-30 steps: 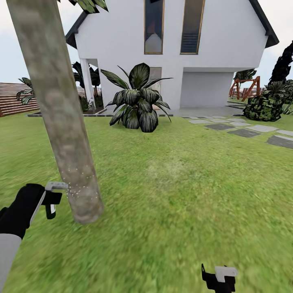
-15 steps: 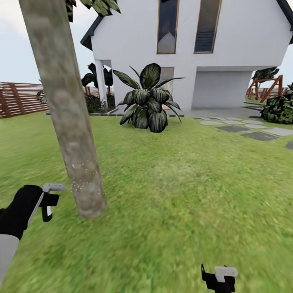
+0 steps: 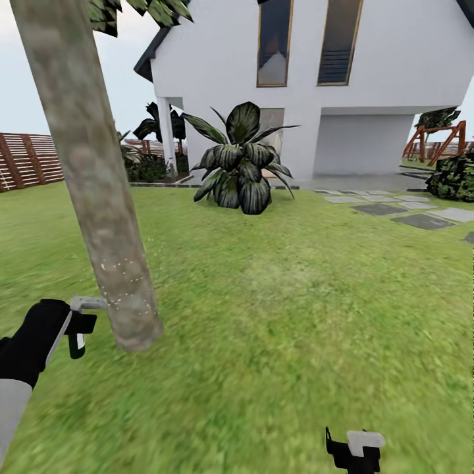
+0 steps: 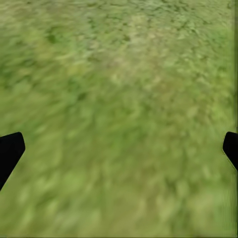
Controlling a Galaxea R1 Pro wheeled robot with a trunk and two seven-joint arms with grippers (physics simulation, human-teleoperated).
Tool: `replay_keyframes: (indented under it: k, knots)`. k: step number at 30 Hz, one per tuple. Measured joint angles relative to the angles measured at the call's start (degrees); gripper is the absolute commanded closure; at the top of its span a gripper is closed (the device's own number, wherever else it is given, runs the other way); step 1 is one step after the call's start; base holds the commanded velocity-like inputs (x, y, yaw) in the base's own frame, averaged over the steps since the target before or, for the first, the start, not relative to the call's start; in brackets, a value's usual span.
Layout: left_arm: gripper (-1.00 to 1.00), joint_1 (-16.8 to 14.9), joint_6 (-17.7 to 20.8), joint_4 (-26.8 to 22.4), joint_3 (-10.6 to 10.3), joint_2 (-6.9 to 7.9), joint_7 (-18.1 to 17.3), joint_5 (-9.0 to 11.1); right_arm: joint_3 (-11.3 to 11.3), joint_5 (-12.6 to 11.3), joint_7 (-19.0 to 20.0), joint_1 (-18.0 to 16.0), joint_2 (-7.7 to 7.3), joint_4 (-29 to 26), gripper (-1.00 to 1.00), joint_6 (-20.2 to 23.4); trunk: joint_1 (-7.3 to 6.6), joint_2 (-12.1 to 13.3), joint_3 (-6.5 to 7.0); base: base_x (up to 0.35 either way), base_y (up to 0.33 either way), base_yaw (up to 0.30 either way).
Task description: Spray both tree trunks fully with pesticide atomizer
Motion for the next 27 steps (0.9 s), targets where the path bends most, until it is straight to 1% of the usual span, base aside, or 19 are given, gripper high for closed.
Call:
replay_keyframes:
  k: [2, 4, 7, 16, 27]
  knots:
    - [1.00, 0.08, 0.00, 0.11, -0.04, 0.00, 0.01, 0.04, -0.01, 0.00, 0.00, 0.00, 0.00, 0.00, -1.00, 0.00, 0.00, 0.00, 0.00, 0.129, -0.262, 0.021]
    - [1.00, 0.90, -0.04, 0.73, -0.05, 0.01, 0.07, -0.21, -0.01, 0.00, -0.01, 0.00, 0.00, 0.00, -1.00, 0.00, 0.00, 0.00, 0.00, 0.165, -0.243, 0.131]
    - [1.00, 1.83, -0.07, 1.24, -0.05, 0.00, 0.72, -0.81, 0.00, 0.00, 0.00, 0.00, 0.00, 0.00, -1.00, 0.00, 0.00, 0.00, 0.00, 0.187, -0.232, 0.243]
    - [1.00, 2.11, -0.09, 1.34, 0.01, -0.15, 0.98, -0.87, -0.01, 0.00, 0.01, 0.00, 0.00, 0.00, -1.00, 0.00, 0.00, 0.00, 0.00, 0.196, -0.226, 0.267]
    - [1.00, 2.09, -0.09, 1.34, 0.03, -0.17, 1.07, -0.95, -0.01, 0.00, 0.02, 0.00, 0.00, 0.00, -1.00, 0.00, 0.00, 0.00, 0.00, 0.205, -0.218, 0.025]
